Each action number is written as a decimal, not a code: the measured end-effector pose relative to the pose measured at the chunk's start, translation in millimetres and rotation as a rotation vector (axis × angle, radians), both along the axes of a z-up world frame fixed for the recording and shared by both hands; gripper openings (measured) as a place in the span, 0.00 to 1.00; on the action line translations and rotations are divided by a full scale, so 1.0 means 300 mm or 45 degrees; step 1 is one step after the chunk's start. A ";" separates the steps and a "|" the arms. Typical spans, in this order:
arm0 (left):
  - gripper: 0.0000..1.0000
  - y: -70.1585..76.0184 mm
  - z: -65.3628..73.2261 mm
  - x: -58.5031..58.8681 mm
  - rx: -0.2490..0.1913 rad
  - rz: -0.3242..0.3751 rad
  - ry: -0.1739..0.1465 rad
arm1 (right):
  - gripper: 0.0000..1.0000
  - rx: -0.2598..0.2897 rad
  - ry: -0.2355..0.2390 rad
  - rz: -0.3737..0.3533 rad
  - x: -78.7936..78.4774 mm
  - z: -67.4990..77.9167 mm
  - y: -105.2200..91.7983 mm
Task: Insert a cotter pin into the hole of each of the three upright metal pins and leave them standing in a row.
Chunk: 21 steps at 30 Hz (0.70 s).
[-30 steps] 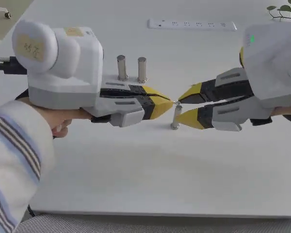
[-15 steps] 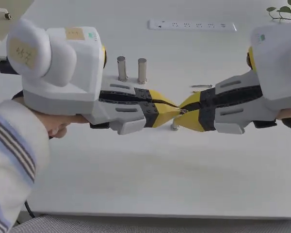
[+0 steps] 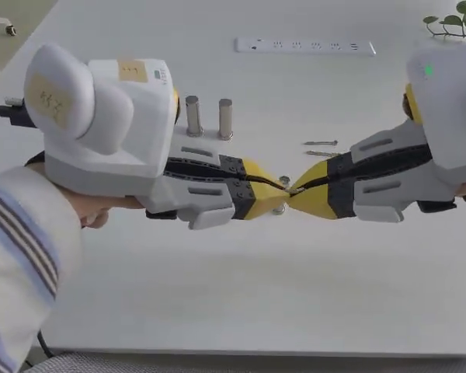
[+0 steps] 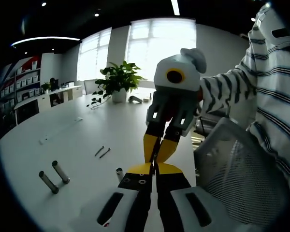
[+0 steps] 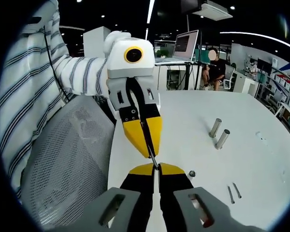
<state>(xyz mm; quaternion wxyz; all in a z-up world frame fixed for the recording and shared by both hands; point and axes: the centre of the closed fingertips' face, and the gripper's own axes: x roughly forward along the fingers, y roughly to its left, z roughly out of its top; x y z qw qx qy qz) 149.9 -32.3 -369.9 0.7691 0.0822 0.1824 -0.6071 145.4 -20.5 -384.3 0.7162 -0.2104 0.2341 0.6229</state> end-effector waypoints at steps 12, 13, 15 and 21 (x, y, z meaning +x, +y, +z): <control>0.00 -0.019 -0.028 -0.026 0.068 -0.100 0.016 | 0.00 0.001 0.127 -0.006 -0.037 -0.014 -0.023; 0.00 -0.020 -0.030 -0.021 0.054 -0.076 0.056 | 0.00 0.012 0.134 -0.015 -0.035 -0.012 -0.025; 0.00 -0.021 -0.031 -0.013 0.044 -0.068 0.085 | 0.00 0.026 0.147 -0.035 -0.032 -0.011 -0.032; 0.01 -0.026 -0.039 0.013 0.059 -0.052 0.053 | 0.00 0.037 0.135 -0.089 -0.006 -0.022 -0.063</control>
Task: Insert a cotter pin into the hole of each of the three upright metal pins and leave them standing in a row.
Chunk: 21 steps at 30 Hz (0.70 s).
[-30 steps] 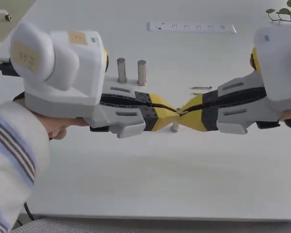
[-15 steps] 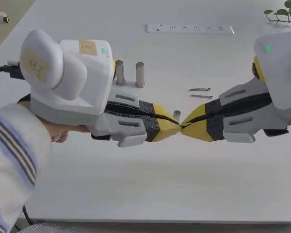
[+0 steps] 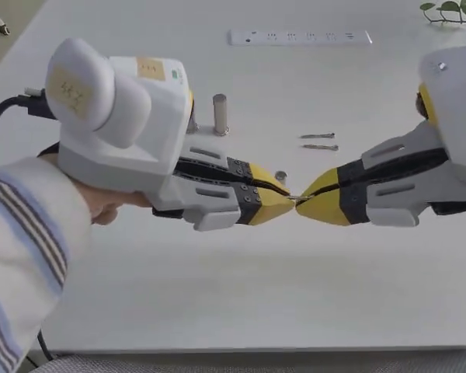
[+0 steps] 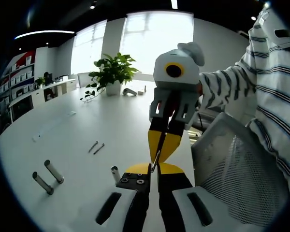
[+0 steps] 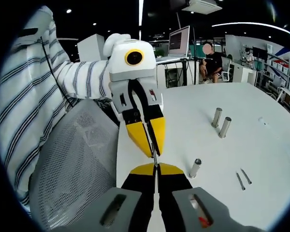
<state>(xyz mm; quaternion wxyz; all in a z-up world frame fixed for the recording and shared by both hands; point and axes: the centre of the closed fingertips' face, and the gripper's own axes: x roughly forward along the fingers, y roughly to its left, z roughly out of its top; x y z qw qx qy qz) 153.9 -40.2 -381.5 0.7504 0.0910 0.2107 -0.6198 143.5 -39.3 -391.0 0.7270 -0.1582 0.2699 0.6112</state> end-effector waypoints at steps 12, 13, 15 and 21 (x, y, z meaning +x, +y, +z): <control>0.09 0.012 -0.027 0.117 0.025 0.144 -0.030 | 0.00 -0.068 -0.060 -0.139 0.121 -0.054 -0.088; 0.10 0.014 -0.031 0.133 0.030 0.163 -0.034 | 0.00 -0.080 -0.063 -0.146 0.130 -0.063 -0.097; 0.10 0.016 -0.037 0.149 0.040 0.181 -0.033 | 0.00 -0.093 -0.063 -0.153 0.139 -0.075 -0.107; 0.15 0.021 -0.087 0.198 0.099 0.234 -0.031 | 0.00 -0.155 -0.070 -0.165 0.169 -0.126 -0.131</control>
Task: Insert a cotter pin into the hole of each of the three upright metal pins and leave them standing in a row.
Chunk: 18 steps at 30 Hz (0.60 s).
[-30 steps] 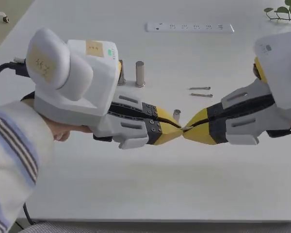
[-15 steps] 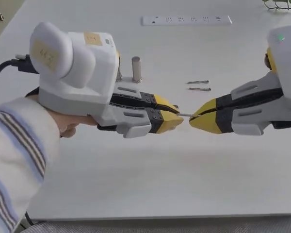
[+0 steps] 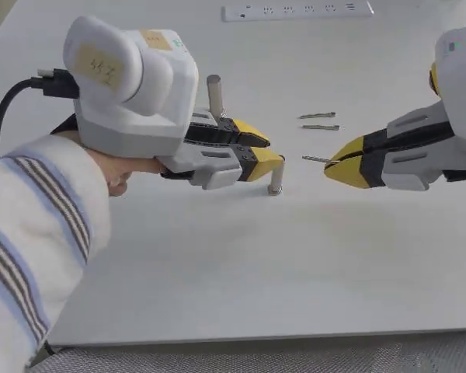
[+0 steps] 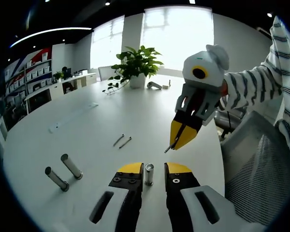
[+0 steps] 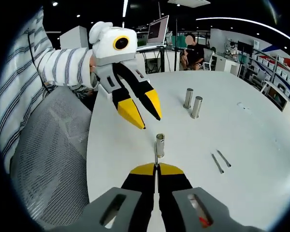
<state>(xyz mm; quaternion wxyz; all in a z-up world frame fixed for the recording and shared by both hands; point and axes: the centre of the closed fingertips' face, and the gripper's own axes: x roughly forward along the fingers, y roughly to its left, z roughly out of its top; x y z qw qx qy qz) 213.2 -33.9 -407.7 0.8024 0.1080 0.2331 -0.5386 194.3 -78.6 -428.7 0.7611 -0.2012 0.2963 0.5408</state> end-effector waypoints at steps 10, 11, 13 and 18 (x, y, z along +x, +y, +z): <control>0.18 -0.030 -0.070 0.026 0.105 -0.041 -0.020 | 0.00 -0.003 0.039 0.005 0.026 -0.046 0.013; 0.18 -0.034 -0.077 0.026 0.112 -0.049 -0.012 | 0.00 -0.007 0.040 0.010 0.029 -0.051 0.015; 0.18 -0.039 -0.085 0.025 0.120 -0.059 -0.005 | 0.00 -0.013 0.041 0.016 0.033 -0.058 0.018; 0.14 -0.049 -0.092 0.026 0.141 -0.080 -0.012 | 0.00 -0.017 0.045 0.026 0.039 -0.067 0.026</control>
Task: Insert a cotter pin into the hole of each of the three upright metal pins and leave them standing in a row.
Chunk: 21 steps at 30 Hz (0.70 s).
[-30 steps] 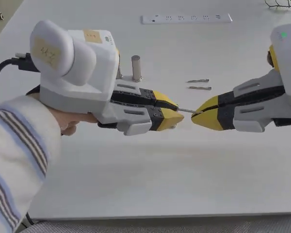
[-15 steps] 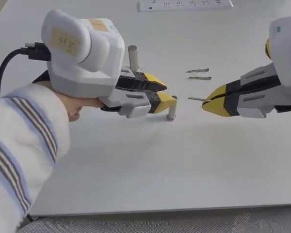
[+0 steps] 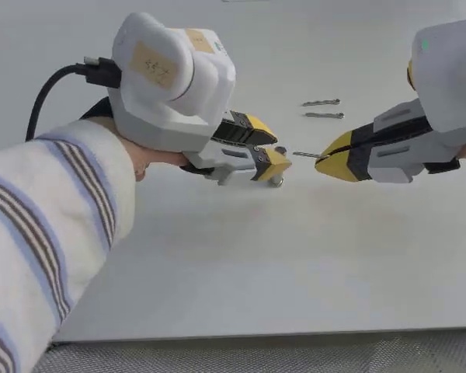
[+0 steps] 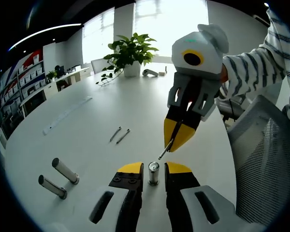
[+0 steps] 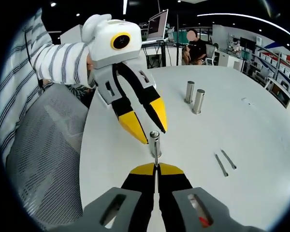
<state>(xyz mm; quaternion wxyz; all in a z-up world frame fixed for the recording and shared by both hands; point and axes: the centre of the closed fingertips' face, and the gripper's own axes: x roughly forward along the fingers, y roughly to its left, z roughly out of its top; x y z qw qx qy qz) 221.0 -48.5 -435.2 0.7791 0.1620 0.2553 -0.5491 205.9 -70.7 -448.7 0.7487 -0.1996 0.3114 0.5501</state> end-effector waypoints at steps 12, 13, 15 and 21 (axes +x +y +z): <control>0.06 -0.001 0.003 -0.001 0.021 -0.020 0.007 | 0.00 -0.018 -0.011 0.045 0.007 -0.008 0.019; 0.06 -0.001 0.003 -0.001 0.022 -0.021 0.008 | 0.00 -0.023 -0.012 0.049 0.007 -0.009 0.019; 0.06 0.000 0.002 -0.001 0.029 -0.039 -0.002 | 0.00 -0.020 -0.014 0.054 0.009 -0.010 0.021; 0.06 -0.001 0.001 0.005 0.040 -0.054 -0.012 | 0.00 -0.035 -0.022 0.085 0.011 -0.012 0.030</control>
